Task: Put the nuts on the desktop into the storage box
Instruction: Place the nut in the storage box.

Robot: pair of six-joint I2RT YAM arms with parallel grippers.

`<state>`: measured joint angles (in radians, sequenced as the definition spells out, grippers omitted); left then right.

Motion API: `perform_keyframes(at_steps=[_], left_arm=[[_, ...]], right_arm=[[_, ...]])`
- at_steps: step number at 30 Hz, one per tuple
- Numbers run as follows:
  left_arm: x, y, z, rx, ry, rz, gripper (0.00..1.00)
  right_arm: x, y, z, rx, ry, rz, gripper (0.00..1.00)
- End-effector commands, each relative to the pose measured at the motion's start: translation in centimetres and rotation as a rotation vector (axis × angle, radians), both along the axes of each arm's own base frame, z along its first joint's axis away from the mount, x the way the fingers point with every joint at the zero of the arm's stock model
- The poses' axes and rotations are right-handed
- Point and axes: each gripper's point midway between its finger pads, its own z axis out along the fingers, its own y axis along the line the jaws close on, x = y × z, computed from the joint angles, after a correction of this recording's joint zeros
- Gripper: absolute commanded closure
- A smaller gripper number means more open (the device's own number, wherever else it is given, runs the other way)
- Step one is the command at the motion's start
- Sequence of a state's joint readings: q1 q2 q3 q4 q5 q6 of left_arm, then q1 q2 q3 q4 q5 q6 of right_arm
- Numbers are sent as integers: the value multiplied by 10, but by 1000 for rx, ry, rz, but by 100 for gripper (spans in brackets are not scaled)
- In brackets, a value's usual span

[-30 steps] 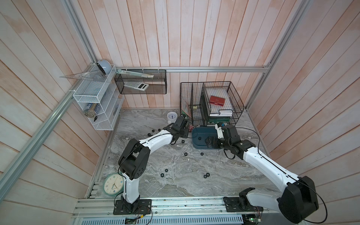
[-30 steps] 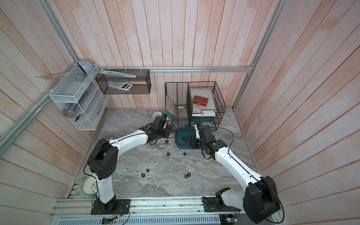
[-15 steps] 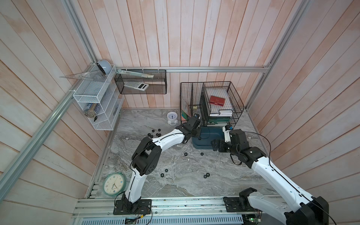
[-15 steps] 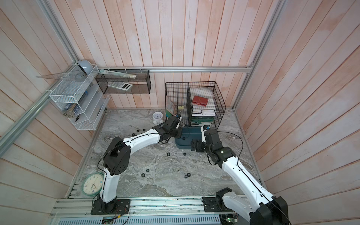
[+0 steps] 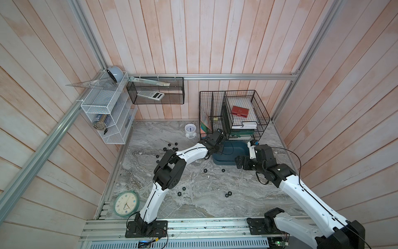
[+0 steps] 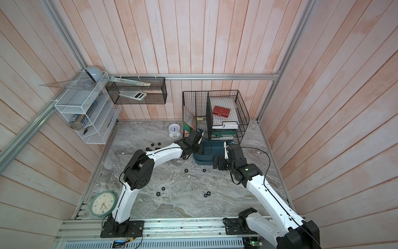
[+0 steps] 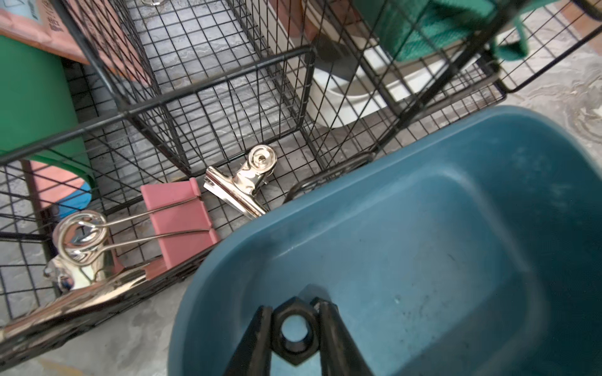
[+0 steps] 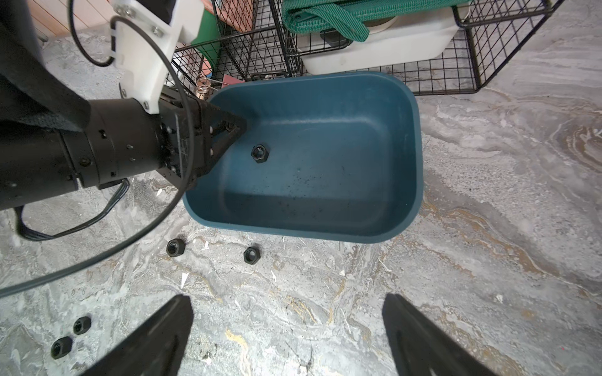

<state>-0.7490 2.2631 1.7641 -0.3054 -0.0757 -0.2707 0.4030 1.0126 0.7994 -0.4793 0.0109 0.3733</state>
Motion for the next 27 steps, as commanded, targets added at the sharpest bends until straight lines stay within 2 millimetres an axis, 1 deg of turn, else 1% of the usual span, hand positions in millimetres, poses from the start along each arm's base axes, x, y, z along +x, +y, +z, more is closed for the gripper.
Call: perform_keyframes(at_steps=[1, 2, 3, 5, 8, 10, 11, 12, 13, 15, 17, 18, 19, 22, 27], left_arm=[[3, 1, 7, 0, -14, 2, 58], [2, 1, 12, -7, -18, 3, 49], [2, 1, 14, -12, -17, 6, 45], [0, 3, 24, -26, -22, 16, 41], [-3, 7, 38, -36, -28, 27, 31], [-5, 11, 50, -39, -37, 35, 28], [-7, 14, 57, -42, -44, 42, 25], [-7, 18, 65, -45, -53, 51, 22], [-8, 22, 70, -45, -60, 64, 15], [-10, 31, 82, -56, -68, 81, 13], [-12, 42, 91, -65, -76, 107, 5], [-13, 48, 94, -66, -78, 120, 4], [-13, 56, 95, -63, -77, 138, 0], [-14, 75, 96, -55, -69, 184, 0], [-15, 110, 87, -28, -42, 286, 0]], right_arm=[[-1, -2, -6, -12, 23, -5, 2], [1, -1, -5, -9, 23, 1, 2], [2, 0, -5, -8, 23, 1, 2], [4, 1, -6, -7, 21, 4, 2], [10, 4, -4, -2, 7, 7, 2], [12, 7, -5, 6, 5, 14, 2], [14, 8, -4, 11, 3, 19, 2], [16, 10, -4, 16, 1, 22, 2], [18, 12, -4, 23, 0, 28, 2], [22, 17, -4, 38, -5, 39, 2], [26, 25, -3, 63, -4, 62, 2], [28, 30, -3, 76, -2, 81, 2], [30, 35, -3, 91, 2, 99, 2], [37, 48, -5, 124, 22, 135, 2], [46, 61, -9, 141, 44, 162, 2]])
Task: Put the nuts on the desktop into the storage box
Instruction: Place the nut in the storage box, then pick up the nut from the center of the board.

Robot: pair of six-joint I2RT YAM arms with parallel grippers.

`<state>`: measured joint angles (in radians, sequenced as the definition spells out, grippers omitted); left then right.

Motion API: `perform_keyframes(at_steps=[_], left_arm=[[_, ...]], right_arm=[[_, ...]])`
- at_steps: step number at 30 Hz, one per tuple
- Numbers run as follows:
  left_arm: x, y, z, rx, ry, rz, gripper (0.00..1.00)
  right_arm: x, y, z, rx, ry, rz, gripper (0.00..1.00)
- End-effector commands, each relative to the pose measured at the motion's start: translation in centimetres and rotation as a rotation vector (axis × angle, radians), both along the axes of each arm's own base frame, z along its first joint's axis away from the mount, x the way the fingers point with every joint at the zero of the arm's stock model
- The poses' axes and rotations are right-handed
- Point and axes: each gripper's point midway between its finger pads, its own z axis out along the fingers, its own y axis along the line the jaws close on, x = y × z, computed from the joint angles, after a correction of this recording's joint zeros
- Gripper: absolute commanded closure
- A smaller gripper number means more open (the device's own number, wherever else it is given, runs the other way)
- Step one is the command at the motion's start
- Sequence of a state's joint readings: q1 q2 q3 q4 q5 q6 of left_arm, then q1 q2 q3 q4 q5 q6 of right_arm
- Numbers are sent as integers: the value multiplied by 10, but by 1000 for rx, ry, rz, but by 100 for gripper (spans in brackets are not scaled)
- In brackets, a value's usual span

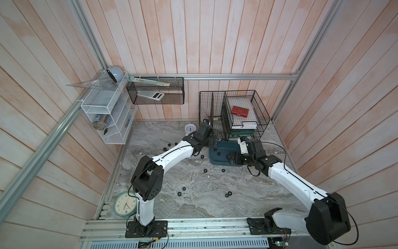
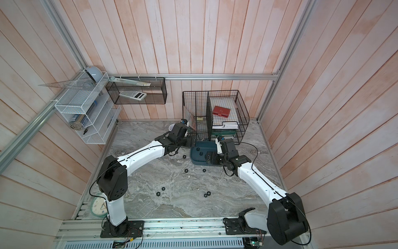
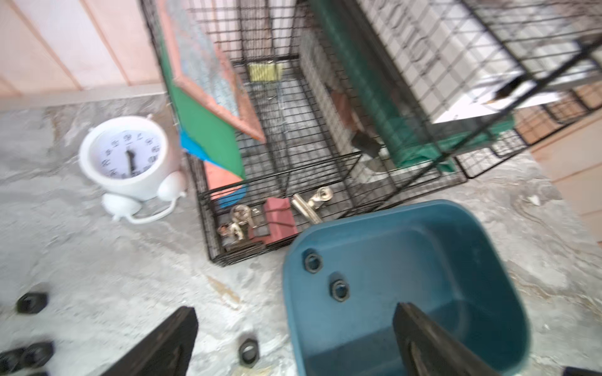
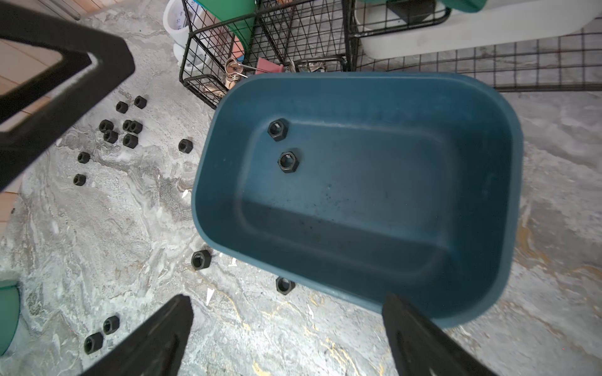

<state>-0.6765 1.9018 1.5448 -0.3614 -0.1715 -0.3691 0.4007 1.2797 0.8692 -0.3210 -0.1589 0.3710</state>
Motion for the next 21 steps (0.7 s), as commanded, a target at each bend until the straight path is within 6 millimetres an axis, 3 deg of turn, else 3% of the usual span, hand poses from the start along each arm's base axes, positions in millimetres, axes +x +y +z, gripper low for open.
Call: perform_keyframes(at_steps=[1, 5, 11, 19, 21], left_arm=[[-5, 30, -15, 41, 43, 94, 0], [-10, 48, -29, 87, 81, 139, 0], [-23, 53, -60, 129, 178, 133, 0], [-28, 45, -97, 145, 267, 98, 26], [-28, 44, -104, 148, 283, 90, 28]], right_arm=[[10, 17, 16, 52, -35, 47, 2], [13, 26, 14, 50, -27, 75, 2], [15, 28, 10, 44, -18, 78, 2], [15, 24, 8, 26, -16, 66, 2], [14, 24, 8, 24, -17, 66, 2]])
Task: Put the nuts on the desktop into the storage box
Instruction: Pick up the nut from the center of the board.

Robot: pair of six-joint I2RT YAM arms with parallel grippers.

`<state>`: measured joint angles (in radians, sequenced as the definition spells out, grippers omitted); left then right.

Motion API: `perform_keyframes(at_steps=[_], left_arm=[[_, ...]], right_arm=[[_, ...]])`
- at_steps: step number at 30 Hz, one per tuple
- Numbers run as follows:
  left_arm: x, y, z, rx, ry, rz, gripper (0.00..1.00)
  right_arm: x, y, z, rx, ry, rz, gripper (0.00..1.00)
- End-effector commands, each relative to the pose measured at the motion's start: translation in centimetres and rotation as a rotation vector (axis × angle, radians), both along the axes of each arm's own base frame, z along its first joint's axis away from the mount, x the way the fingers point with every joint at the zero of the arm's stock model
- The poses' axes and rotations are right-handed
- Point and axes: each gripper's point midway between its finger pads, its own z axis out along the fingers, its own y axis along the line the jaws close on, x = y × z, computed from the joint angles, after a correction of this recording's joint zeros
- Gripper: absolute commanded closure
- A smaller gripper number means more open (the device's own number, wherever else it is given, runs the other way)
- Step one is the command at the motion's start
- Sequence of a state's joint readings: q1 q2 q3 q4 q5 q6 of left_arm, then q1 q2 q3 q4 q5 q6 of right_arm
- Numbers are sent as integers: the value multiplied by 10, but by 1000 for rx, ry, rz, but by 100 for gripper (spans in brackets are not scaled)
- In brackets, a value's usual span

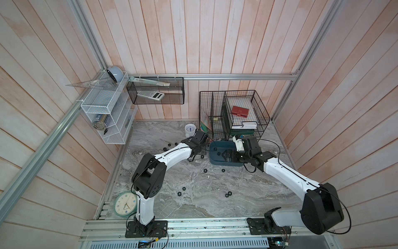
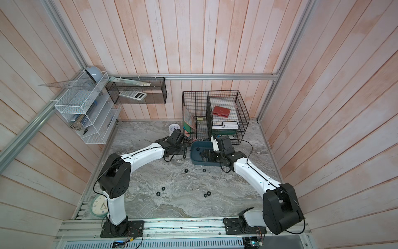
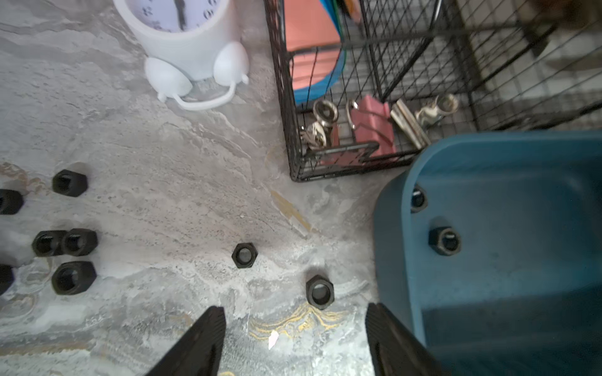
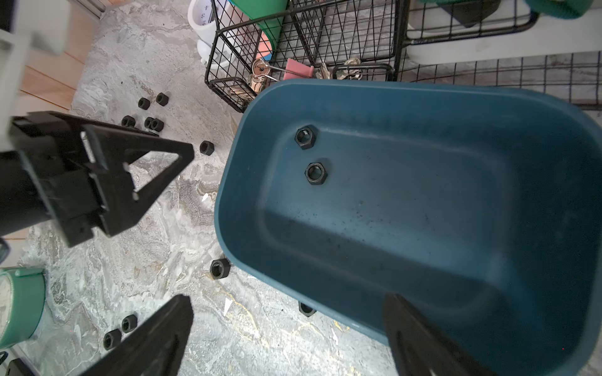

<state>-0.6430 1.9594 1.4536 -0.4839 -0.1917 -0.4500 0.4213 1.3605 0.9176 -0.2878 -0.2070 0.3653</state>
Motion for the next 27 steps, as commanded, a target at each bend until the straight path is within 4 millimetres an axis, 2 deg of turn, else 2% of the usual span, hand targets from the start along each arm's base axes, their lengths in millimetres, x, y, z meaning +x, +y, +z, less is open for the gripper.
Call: perform_keyframes(at_steps=[1, 13, 27], left_arm=[[-6, 0, -23, 14, 65, -19, 32], [-3, -12, -47, -1, 117, -58, 48], [1, -23, -59, 24, 134, -104, 49]], right_arm=[[4, 2, 10, -7, -27, 5, 2], [3, -4, 10, -31, -32, -10, 2], [2, -9, 8, -47, -31, -20, 2]])
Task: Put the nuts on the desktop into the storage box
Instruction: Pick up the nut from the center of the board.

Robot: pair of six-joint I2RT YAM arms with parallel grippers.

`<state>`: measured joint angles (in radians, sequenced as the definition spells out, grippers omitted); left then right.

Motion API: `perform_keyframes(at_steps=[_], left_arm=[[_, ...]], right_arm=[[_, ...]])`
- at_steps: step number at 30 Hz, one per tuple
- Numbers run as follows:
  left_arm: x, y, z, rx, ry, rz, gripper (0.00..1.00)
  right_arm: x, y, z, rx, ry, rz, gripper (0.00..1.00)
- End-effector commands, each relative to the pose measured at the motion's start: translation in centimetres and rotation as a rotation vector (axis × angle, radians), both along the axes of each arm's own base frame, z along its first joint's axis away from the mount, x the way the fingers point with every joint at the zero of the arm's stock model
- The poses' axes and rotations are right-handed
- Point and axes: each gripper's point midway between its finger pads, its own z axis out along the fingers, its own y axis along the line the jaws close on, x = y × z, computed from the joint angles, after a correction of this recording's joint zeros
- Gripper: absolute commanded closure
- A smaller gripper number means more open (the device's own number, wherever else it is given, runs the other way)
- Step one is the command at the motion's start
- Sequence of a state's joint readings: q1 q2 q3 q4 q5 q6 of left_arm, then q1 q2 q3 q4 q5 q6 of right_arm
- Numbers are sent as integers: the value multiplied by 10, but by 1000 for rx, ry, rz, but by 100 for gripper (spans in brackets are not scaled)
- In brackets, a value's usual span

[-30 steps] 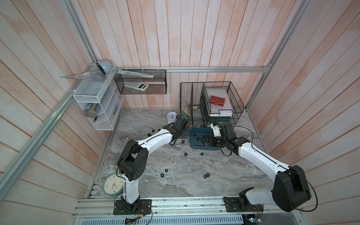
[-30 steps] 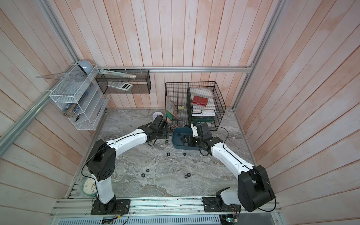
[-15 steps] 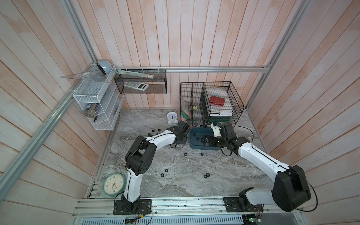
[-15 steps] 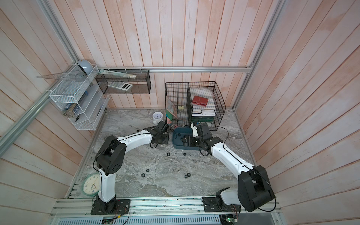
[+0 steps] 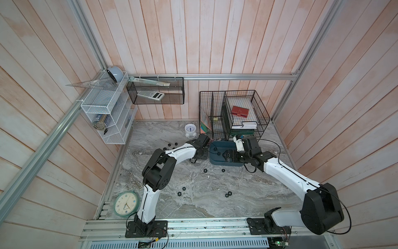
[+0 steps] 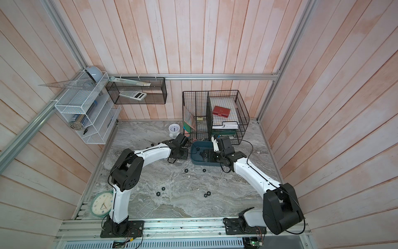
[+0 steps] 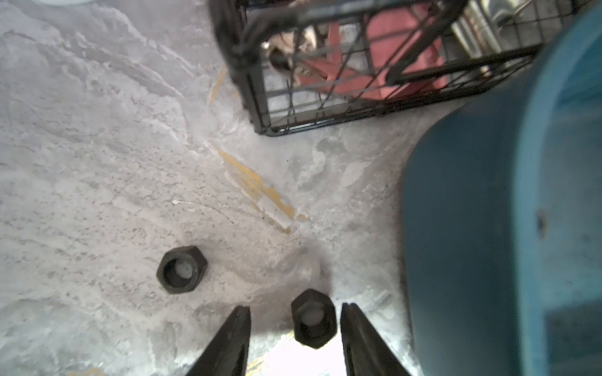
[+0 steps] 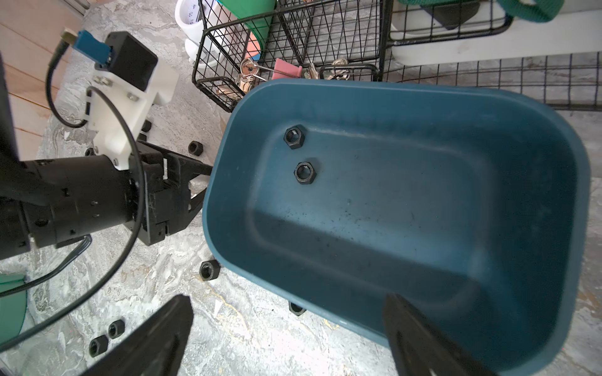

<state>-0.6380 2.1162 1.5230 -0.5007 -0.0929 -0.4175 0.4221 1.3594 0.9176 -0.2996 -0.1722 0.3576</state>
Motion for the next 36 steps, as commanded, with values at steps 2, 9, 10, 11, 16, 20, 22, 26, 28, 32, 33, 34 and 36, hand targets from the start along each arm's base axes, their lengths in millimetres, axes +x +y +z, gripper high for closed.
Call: perform_keyframes(at_steps=[2, 9, 10, 11, 16, 20, 22, 26, 28, 32, 33, 34, 36], left_arm=[[1, -7, -8, 22, 11, -37, 49], [-2, -6, -18, 40, 28, -41, 56], [-2, -6, -19, 42, 31, -41, 58], [-3, -6, -19, 42, 32, -41, 59], [-4, -3, -14, 49, 20, -35, 73], [-3, 3, -2, 57, -5, -22, 73], [0, 7, 9, 58, -24, -12, 73], [4, 9, 35, 48, -71, -10, 73], [8, 8, 51, 40, -99, -15, 73], [14, 0, 79, 21, -146, -39, 73], [14, -4, 85, 19, -158, -50, 73], [15, -9, 89, 17, -168, -62, 73], [15, -19, 96, 6, -184, -84, 73]], right_arm=[[1, -3, 11, -16, -29, -4, 2], [-1, -5, 10, -20, -31, -9, 2], [-1, -6, 10, -22, -30, -11, 2], [-1, -7, 10, -22, -31, -12, 2], [-2, -7, 11, -20, -32, -14, 2], [-3, -8, 11, -19, -33, -17, 2], [-3, -8, 11, -18, -34, -22, 2], [-5, -11, 11, -20, -37, -32, 2], [-5, -12, 11, -22, -40, -37, 2], [-8, -16, 11, -23, -43, -52, 2], [-9, -16, 12, -25, -45, -55, 2], [-10, -18, 12, -30, -46, -60, 2], [-11, -21, 13, -33, -53, -69, 2]])
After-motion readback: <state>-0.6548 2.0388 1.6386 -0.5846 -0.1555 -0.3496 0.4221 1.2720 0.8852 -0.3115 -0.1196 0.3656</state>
